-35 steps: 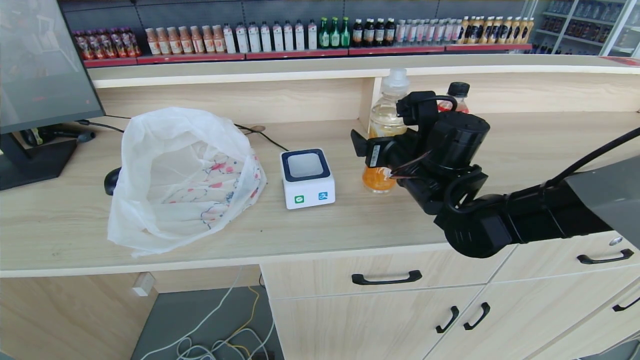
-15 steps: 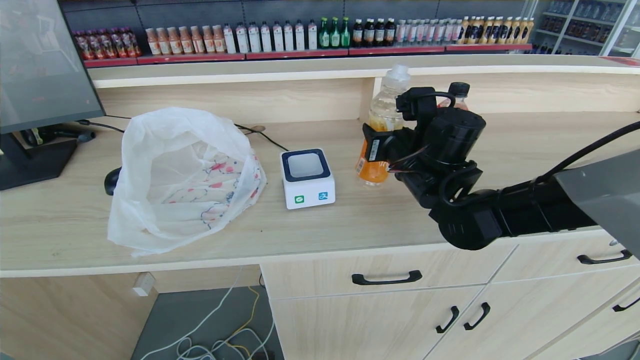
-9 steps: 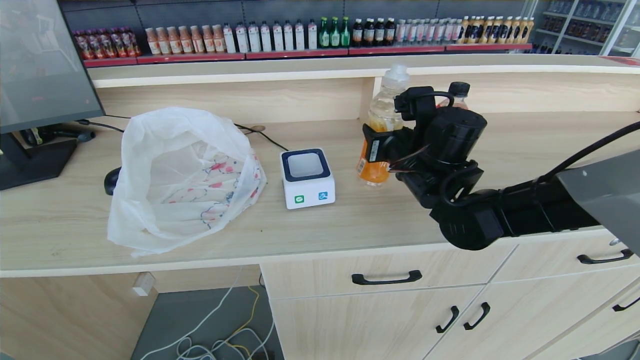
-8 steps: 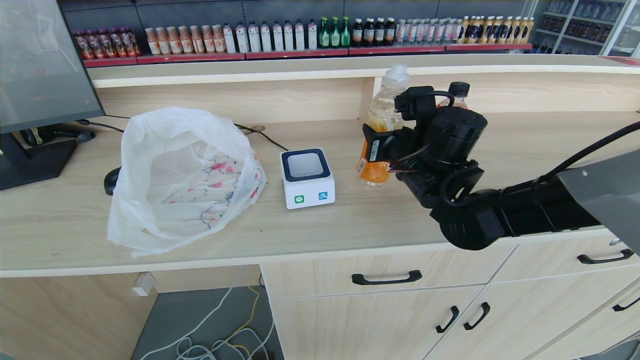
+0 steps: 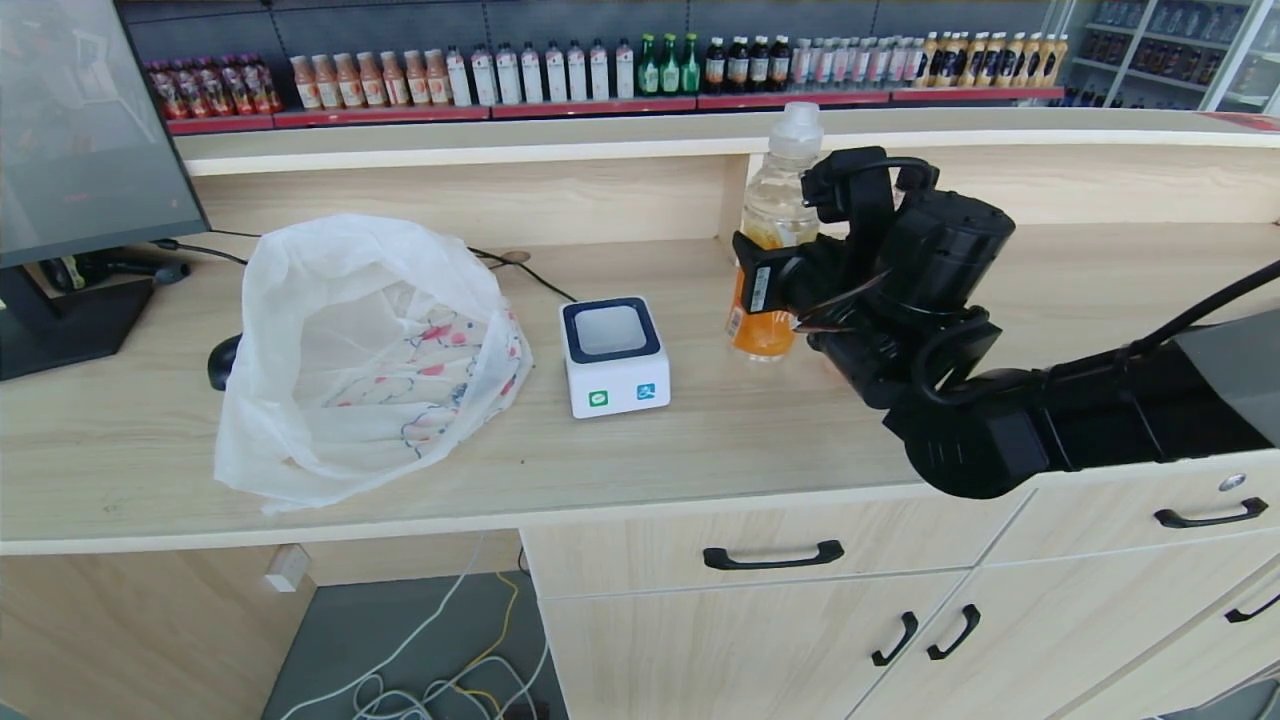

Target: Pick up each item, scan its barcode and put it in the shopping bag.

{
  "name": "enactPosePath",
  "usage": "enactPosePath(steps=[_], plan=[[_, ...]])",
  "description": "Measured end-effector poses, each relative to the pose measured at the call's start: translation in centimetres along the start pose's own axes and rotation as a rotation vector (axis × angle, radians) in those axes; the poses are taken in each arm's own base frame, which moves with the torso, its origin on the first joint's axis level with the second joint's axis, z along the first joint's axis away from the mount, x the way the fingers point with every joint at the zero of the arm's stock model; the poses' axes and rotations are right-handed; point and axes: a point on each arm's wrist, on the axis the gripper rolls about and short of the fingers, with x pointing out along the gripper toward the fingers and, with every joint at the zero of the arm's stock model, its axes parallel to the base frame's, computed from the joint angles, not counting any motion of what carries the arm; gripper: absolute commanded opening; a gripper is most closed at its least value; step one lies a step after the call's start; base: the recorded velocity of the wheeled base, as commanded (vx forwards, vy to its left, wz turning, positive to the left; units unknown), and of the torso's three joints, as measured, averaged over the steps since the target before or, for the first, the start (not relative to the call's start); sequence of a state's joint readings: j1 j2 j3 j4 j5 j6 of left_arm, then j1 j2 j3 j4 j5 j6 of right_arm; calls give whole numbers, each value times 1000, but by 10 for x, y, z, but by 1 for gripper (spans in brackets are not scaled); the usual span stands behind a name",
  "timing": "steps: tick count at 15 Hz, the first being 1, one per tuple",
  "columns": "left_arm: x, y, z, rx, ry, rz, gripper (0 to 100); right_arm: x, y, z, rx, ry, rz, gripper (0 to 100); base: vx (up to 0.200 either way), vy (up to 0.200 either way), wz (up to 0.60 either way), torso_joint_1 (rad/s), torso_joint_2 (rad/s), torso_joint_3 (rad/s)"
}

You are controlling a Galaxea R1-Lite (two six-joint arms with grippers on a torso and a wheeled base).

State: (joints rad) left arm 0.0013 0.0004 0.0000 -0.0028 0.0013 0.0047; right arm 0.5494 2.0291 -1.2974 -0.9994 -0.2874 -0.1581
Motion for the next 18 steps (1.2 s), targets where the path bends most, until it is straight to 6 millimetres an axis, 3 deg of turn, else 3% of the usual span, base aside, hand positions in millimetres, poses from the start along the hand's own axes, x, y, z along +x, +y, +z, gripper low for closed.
enactPosePath(steps=[5,11,15,18], plan=[[0,0,0,0,0,0,100,-28,1,24,-73,-13,47,0,0,0,0,0,0,0],[0,0,0,0,0,0,100,-90,23,51,-62,-8,152,0,0,0,0,0,0,0],[0,0,0,0,0,-1,100,-126,20,60,-47,4,173,0,0,0,0,0,0,0],[0,0,0,0,0,0,100,-138,15,65,61,1,200,0,0,0,0,0,0,0]])
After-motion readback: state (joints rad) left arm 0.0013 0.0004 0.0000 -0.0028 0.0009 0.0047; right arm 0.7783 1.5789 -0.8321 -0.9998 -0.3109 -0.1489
